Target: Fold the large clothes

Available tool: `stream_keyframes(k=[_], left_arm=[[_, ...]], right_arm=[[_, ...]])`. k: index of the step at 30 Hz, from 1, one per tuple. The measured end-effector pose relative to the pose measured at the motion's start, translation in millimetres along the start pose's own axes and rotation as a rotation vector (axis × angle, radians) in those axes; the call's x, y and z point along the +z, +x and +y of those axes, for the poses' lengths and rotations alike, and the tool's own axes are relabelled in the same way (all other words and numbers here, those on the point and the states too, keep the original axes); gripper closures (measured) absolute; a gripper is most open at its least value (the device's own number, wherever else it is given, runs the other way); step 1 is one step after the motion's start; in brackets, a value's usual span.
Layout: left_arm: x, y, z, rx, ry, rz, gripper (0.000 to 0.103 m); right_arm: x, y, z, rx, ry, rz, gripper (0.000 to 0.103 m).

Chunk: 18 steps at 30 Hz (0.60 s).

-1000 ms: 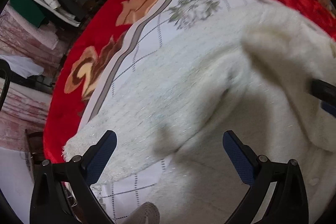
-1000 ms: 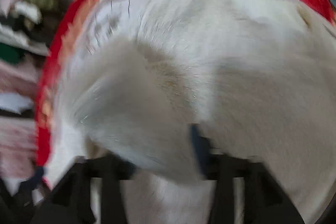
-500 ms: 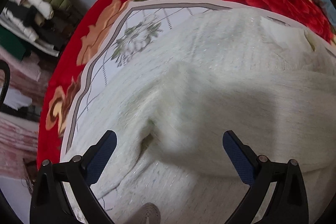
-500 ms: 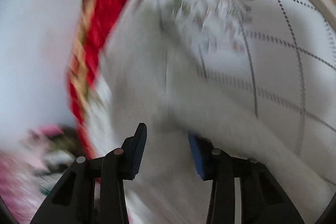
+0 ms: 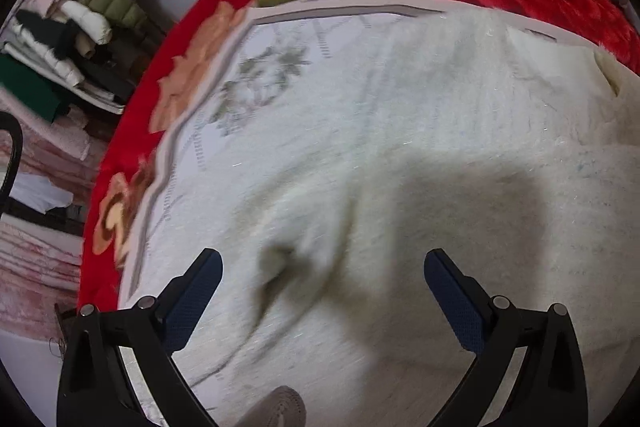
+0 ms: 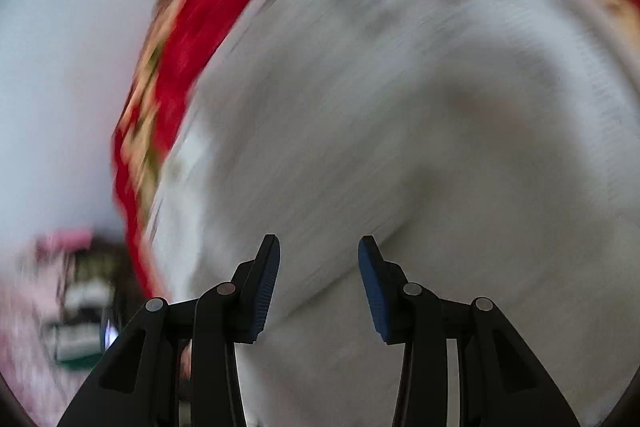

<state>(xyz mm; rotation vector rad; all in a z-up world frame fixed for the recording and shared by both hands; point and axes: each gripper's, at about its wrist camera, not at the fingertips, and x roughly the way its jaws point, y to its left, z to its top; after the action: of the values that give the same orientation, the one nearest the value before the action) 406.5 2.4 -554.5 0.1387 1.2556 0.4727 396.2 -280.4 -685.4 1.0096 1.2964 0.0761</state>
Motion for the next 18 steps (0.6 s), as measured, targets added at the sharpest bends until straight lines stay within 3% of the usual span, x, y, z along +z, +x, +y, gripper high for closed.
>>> stream_keyframes(k=[4,6,7,8,12,15,18], left_arm=[[-28.2,6.4,37.2,0.058,-0.043,0.059,0.000],[-46.4,16.2,59.1,0.073,-0.074,0.109,0.000],[-58.5,21.7,75.6,0.078,-0.102,0.151,0.000],[-66.4,23.5,87.6,0.073,-0.131,0.175,0.000],[-111.3,21.5,150.8,-0.036,-0.333,0.259,0.000],[-147.4,33.0,198.4,-0.204,-0.573,0.352,0.000],[-176.1,55.7,232.0,-0.368,-0.841,0.379,0.001]], right_arm=[[-14.9,79.7,43.5,0.027,-0.106,0.142,0.059],[-18.7,124.7,51.2,-0.048,-0.149,0.181,0.058],[-17.4,128.3,58.5,-0.072,-0.178,0.172,0.057],[-18.3,127.0,69.8,-0.079,-0.204,0.162,0.047],[-38.8,92.2,95.3,-0.067,-0.288,0.130,0.043],[-69.4,66.1,90.5,-0.096,-0.290,0.147,0.043],[-87.3,60.3,84.4,-0.139,-0.292,0.173,0.043]])
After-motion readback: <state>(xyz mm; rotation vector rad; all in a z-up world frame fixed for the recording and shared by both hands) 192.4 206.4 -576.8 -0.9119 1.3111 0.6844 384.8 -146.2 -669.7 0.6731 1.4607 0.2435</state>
